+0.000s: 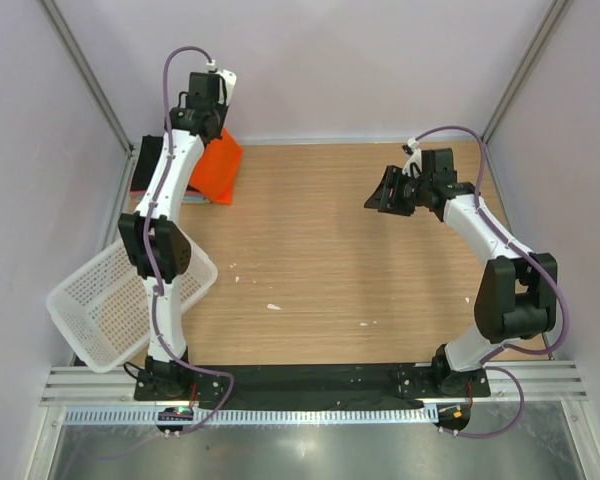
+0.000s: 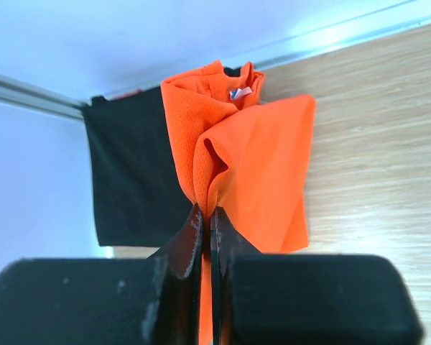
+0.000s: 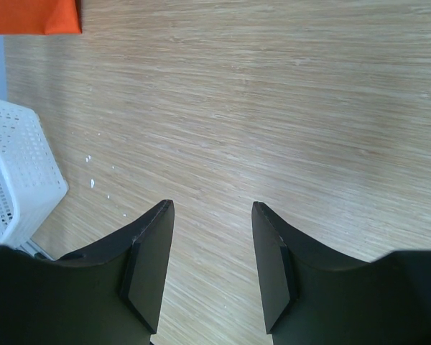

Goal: Fold and stack the t-shirts
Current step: Neatly place the folded tshirt to the corner

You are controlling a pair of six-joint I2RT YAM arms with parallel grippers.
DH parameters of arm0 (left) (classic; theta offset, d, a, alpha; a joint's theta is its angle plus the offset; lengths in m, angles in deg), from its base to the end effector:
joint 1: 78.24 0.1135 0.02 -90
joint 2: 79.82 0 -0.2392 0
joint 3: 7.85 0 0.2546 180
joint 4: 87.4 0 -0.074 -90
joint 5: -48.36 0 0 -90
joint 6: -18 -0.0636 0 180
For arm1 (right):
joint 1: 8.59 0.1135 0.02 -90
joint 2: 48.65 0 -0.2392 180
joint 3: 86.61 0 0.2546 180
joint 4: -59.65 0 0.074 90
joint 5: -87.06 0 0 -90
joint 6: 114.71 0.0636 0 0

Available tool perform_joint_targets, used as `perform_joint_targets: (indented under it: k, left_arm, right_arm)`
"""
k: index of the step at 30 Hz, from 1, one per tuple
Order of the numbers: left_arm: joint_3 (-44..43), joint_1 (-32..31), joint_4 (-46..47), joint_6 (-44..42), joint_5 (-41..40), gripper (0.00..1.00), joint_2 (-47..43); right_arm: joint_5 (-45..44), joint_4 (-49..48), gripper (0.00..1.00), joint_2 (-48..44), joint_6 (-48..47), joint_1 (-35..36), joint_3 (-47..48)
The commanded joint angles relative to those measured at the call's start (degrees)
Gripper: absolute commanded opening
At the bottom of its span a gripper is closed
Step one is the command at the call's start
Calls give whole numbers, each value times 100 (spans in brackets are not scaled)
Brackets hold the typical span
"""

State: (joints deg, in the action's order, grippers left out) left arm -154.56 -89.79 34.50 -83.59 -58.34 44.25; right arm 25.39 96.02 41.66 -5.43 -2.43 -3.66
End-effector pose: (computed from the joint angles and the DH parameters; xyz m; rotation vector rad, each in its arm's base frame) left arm 0.4924 -0.0820 0.3314 0.2745 2.1601 0.3191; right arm 0.3624 0.0695 0.2302 0.0167 2.3546 0.7966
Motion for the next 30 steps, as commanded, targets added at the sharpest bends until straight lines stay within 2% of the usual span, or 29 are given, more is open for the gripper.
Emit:
perform_joint_targets:
  k: [1, 5, 10, 15, 29, 30]
  left_arm:
    - [-412, 188, 237, -414, -52, 0, 117]
    - [-395, 469, 351, -405, 27, 0, 109]
    - [-447, 768, 702, -212, 500, 0, 3]
    - [-834, 900, 518, -343, 616, 0, 214]
    - [-430, 1138, 509, -422, 1011, 0, -155]
    - [-369, 1303, 509, -449, 1099, 0, -146]
  right_arm:
    - [102, -253, 54, 119, 84, -18, 222]
    - [155, -349, 53, 189, 119, -18, 258]
    - [137, -384, 54, 339, 136, -18, 328]
    - [111, -613, 53, 435, 251, -18, 337]
    - [128, -736, 53, 857, 304, -9, 504]
    - [128, -736, 53, 849, 295, -9, 504]
